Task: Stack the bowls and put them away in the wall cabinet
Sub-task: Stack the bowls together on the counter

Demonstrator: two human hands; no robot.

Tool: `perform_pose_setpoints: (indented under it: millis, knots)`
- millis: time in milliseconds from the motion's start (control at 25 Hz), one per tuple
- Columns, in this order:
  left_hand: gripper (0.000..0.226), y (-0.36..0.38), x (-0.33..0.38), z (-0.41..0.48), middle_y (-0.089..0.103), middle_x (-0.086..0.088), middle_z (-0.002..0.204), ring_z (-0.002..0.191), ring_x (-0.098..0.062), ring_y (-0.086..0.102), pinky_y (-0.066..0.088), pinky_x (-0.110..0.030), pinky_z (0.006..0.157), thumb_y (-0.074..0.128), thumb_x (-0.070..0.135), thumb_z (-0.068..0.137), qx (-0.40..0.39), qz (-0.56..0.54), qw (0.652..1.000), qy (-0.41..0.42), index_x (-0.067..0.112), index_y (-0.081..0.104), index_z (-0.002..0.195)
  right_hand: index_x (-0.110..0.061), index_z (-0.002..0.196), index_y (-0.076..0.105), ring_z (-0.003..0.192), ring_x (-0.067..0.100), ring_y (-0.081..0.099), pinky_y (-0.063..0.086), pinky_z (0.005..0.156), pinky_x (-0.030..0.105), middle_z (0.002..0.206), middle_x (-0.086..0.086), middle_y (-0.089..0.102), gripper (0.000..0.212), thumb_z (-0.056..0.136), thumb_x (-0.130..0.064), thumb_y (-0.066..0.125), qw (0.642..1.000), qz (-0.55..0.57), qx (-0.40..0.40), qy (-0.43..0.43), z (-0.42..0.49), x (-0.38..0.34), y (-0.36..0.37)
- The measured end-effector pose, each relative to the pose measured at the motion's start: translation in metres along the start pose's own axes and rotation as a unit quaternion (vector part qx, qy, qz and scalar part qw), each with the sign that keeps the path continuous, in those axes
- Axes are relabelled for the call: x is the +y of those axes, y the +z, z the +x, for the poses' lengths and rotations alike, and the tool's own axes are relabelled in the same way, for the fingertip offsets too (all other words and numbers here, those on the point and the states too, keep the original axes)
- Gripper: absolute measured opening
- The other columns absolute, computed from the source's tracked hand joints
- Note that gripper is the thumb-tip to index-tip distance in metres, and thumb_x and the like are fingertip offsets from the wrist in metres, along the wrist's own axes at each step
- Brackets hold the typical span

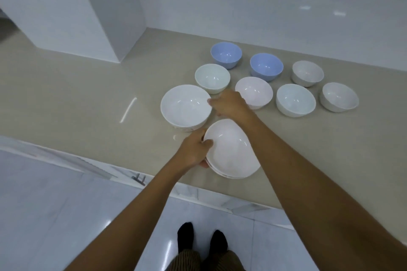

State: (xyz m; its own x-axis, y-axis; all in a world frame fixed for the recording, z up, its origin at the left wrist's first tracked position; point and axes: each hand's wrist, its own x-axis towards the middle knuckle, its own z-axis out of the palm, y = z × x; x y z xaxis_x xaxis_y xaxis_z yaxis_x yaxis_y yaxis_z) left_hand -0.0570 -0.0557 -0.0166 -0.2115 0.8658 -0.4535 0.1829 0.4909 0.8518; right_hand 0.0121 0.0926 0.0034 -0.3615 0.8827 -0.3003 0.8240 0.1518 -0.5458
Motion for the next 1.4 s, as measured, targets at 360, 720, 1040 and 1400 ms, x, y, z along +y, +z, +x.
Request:
perform_pose_setpoints:
  millis: [360,720,1040,1400]
  knots:
    - [0.038,-0.004,0.001,-0.002,0.060,-0.009,0.125,0.097,-0.027,0.062,0.063,-0.046,0.067,0.044,0.016,0.096,0.001,0.006,1.000,-0.008,0.017,0.053,0.133,-0.003,0.076,0.059,0.059,0.019,0.058,0.043,0.049,0.020,0.069,0.008,0.063,0.015,0.083,-0.012,0.049,0.987,0.143,0.069,-0.021,-0.007,-0.004,-0.013]
    - [0.036,-0.016,0.010,0.011,0.068,-0.005,0.109,0.083,-0.018,0.067,0.064,-0.043,0.067,0.042,0.032,0.101,0.022,-0.103,0.993,-0.047,0.018,0.056,0.131,-0.009,0.086,0.059,0.071,0.021,0.052,0.041,0.066,0.037,0.075,0.011,0.059,0.019,0.093,-0.012,0.041,0.991,0.066,0.081,-0.083,-0.080,0.083,-0.047]
    - [0.054,-0.022,0.017,0.013,0.065,-0.005,0.111,0.094,-0.022,0.064,0.063,-0.041,0.064,0.026,0.058,0.098,0.012,-0.134,0.988,-0.071,0.022,0.058,0.122,-0.017,0.119,0.049,0.098,0.037,0.058,0.042,0.078,0.037,0.107,0.014,0.060,0.031,0.098,-0.029,0.031,0.993,-0.073,0.059,0.071,-0.086,0.078,-0.007]
    - [0.035,-0.089,0.013,0.031,0.058,-0.013,0.114,0.077,-0.020,0.059,0.059,-0.041,0.059,0.039,0.025,0.100,0.138,-0.113,0.981,-0.078,0.011,0.053,0.129,-0.004,0.095,0.057,0.088,0.038,0.064,0.053,0.084,0.052,0.095,0.016,0.065,0.033,0.096,-0.030,0.037,0.992,0.120,0.032,0.018,-0.049,0.009,0.023]
